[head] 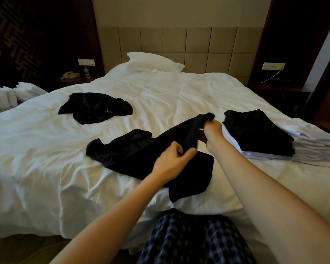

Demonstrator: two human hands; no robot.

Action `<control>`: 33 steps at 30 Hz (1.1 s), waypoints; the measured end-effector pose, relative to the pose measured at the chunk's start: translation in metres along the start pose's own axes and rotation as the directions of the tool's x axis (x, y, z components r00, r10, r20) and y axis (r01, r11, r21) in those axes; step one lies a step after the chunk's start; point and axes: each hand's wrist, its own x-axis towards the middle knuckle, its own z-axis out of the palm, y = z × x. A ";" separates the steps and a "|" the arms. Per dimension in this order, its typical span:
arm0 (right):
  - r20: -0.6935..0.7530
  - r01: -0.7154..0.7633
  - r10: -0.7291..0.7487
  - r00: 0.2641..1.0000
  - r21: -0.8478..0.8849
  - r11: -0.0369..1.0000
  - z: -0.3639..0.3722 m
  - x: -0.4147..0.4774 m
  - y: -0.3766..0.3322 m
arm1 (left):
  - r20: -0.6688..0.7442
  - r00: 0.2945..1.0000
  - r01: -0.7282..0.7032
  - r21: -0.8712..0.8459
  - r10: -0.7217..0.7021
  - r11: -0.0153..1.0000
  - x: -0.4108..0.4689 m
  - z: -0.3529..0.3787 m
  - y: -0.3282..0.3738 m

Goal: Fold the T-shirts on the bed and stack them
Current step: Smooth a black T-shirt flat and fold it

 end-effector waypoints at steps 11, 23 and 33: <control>-0.178 0.009 0.024 0.984 0.184 0.983 -0.034 0.005 -0.024 | -0.088 0.992 0.095 0.096 -0.087 0.991 0.017 0.000 -0.022; -0.350 0.343 -0.309 0.884 0.038 0.939 -0.032 0.008 -0.046 | -0.188 0.923 0.101 -0.724 -0.335 0.683 0.035 -0.068 0.022; 0.025 0.295 -0.295 0.955 -0.147 0.944 -0.045 0.002 -0.076 | 0.227 0.970 -0.120 0.123 0.090 0.985 0.030 -0.117 0.049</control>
